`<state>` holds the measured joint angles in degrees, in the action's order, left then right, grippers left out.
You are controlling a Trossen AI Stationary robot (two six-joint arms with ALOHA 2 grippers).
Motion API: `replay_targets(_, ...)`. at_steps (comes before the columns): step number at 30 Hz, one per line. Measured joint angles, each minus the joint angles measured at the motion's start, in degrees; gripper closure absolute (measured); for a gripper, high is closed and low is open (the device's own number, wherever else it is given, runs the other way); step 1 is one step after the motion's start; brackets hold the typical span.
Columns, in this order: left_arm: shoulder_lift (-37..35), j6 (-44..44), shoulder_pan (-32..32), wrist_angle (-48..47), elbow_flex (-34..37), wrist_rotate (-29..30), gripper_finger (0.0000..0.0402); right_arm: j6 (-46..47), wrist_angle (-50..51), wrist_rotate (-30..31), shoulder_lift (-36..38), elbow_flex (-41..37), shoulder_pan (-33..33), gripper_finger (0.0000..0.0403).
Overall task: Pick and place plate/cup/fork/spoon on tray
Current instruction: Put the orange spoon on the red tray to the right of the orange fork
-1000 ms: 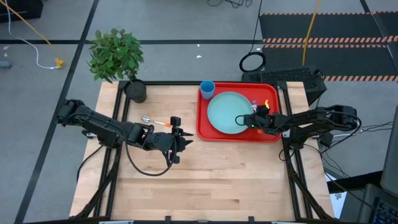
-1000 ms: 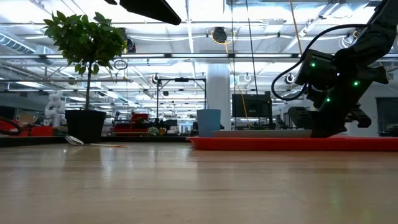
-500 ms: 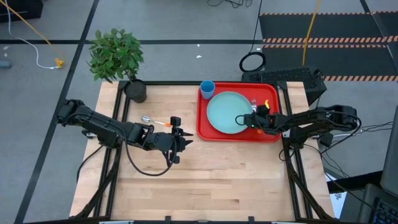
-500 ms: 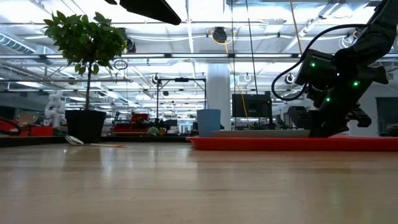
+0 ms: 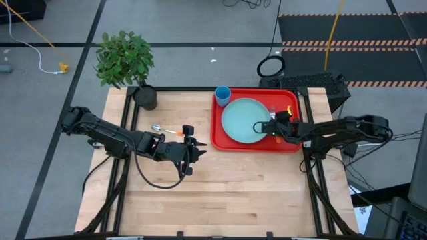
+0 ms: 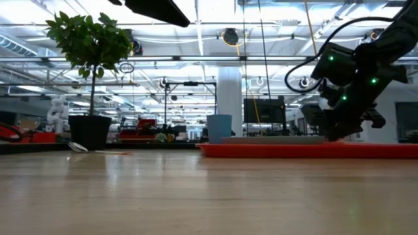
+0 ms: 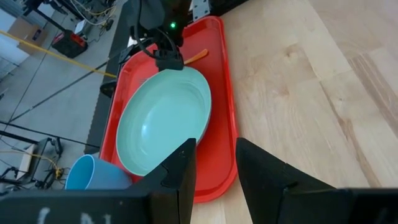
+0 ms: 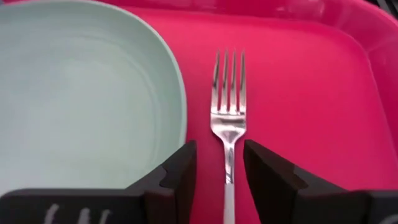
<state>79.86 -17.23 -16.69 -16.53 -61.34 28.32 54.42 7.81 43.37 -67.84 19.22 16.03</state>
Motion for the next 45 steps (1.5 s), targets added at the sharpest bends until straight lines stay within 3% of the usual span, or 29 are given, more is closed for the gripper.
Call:
replay_targets(5, 0.01, 0.47, 0.32, -2.0, 0.0, -0.01, 0.0286, -2.69, 1.14, -0.25, 4.88, 0.0, 0.0, 0.0277)
replay_targets(9, 0.01, 2.88, 1.57, -5.54, 0.0, 0.01, 0.0286, -6.47, 2.57, -3.92, 9.28, 0.08, 0.0, 0.0277)
replay_targets(13, 0.0, 6.6, 3.17, -10.26, 0.0, 0.02, 0.0286, -7.21, 8.74, -4.74, 12.8, 2.64, -0.02, 0.0277)
replay_targets(21, 0.01, 20.34, 7.52, -23.77, 0.0, 0.24, 0.0286, -10.91, 17.97, -8.66, 15.25, 9.64, -0.02, 0.0277)
replay_targets(28, -0.05, 32.11, 10.2, -30.61, 1.21, 0.38, 0.0286, -14.22, 17.58, -10.68, 15.24, 12.26, -0.02, 0.0277)
replay_targets(39, 0.0, 35.74, 15.72, -31.7, 11.24, -2.1, 0.0286, -20.92, 11.22, -13.16, 15.24, 13.09, 0.0, 0.0277)
replay_targets(43, 0.0, 30.85, 19.61, -31.76, 14.27, -8.72, 0.0286, -22.58, 9.29, -16.85, 15.24, 13.09, 0.0, 0.0277)
replay_targets(45, 0.0, 27.0, 21.2, -31.62, 15.56, -9.13, 0.0286, -22.75, 9.07, -18.98, 15.24, 13.09, 0.0, 0.0277)
